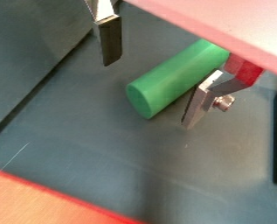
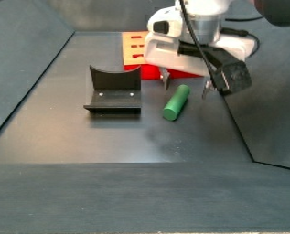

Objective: Pick up the round object. Move up. Place the round object on the fixture. Regrasp the round object. Move to above the board. Insert the round object.
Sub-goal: Pick up the round object.

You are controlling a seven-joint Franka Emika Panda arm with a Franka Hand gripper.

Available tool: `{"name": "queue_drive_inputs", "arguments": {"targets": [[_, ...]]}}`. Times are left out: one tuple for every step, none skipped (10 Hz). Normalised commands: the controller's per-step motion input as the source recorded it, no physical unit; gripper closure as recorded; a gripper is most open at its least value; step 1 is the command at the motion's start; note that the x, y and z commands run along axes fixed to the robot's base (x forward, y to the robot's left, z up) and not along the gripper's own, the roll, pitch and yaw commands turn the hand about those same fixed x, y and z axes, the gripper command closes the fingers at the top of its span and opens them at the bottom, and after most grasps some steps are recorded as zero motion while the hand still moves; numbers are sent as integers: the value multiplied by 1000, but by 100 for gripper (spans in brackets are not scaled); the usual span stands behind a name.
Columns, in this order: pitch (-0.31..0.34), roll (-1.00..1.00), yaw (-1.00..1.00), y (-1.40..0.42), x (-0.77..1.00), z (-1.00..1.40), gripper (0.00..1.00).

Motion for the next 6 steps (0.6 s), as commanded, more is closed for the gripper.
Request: {"name": "queue_drive_inputs", "arguments": {"targets": [[0,0,0,29,34,0,0],[0,0,-6,0,0,-194,0],[-99,0,0,9,-20,-551,0],[-76,-30,0,23,0,-320,0],[0,-70,0,46,0,0,0],[0,-109,0,143,0,34,0]]}}
